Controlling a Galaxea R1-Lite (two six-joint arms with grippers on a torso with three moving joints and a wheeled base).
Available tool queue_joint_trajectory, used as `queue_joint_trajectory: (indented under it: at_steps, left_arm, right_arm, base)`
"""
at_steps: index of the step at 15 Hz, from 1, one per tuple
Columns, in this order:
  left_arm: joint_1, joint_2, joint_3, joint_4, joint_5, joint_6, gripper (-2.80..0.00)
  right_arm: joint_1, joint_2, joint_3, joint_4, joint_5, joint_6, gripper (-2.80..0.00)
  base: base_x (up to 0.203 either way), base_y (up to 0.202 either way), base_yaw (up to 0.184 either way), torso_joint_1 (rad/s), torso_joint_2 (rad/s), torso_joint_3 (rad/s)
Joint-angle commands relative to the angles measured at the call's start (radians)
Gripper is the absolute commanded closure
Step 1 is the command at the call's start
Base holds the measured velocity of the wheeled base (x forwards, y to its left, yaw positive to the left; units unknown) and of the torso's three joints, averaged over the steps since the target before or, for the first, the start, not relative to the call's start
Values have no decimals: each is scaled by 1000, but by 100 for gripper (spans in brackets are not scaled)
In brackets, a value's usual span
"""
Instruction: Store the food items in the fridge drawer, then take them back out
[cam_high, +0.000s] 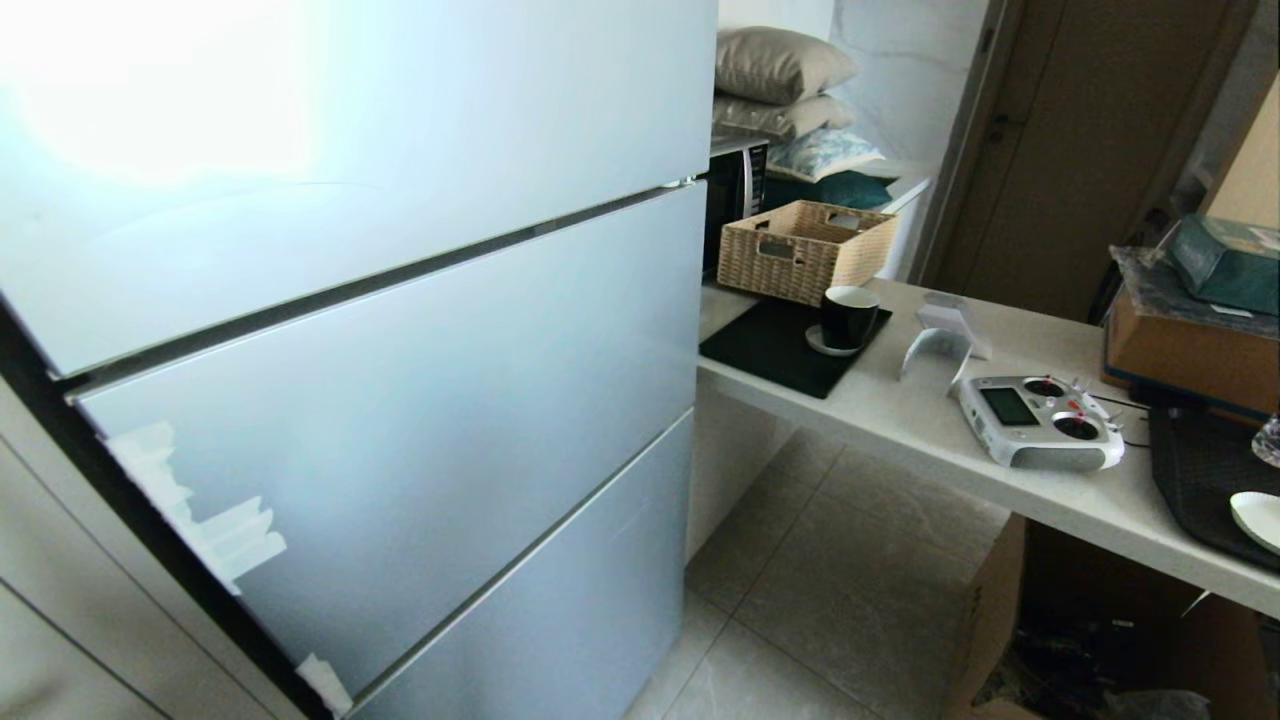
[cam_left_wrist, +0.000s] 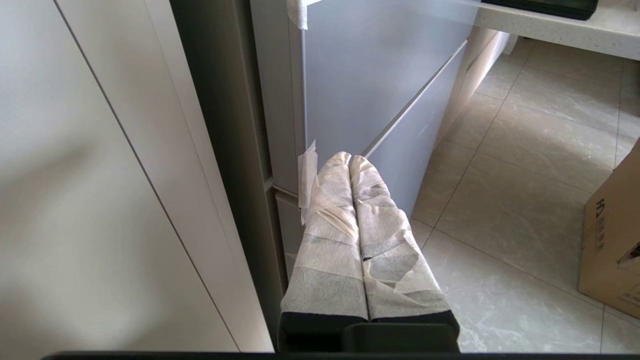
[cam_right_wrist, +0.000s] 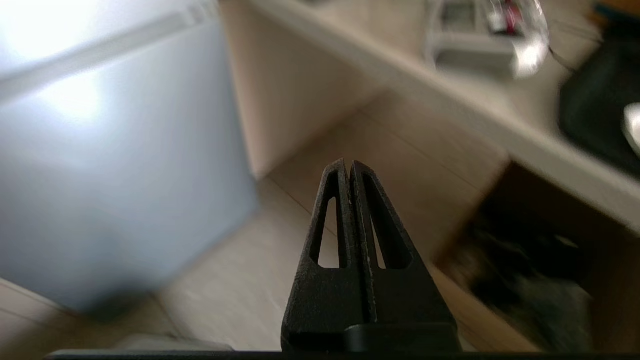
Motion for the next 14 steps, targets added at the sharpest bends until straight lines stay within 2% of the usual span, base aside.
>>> queue_joint_trajectory:
  at_steps: [1,4,9,14]
  left_arm:
    - [0,0,0,0,1,0,0]
    - [0,0,0,0,1,0,0]
    - [0,0,0,0,1,0,0]
    - [0,0,0,0,1,0,0]
  right_arm:
    - [-32,-176,89,71,-48,-40,0]
    - [99,-230,103,191,-111,-52,0]
    - [85,-462,105,200,-117,-63,0]
    - [80,-454,105,200,-120,-52,0]
  base:
    - [0,0,0,0,0,0]
    - [0,0,0,0,0,0]
    - [0,0,0,0,0,0]
    - [0,0,0,0,0,0]
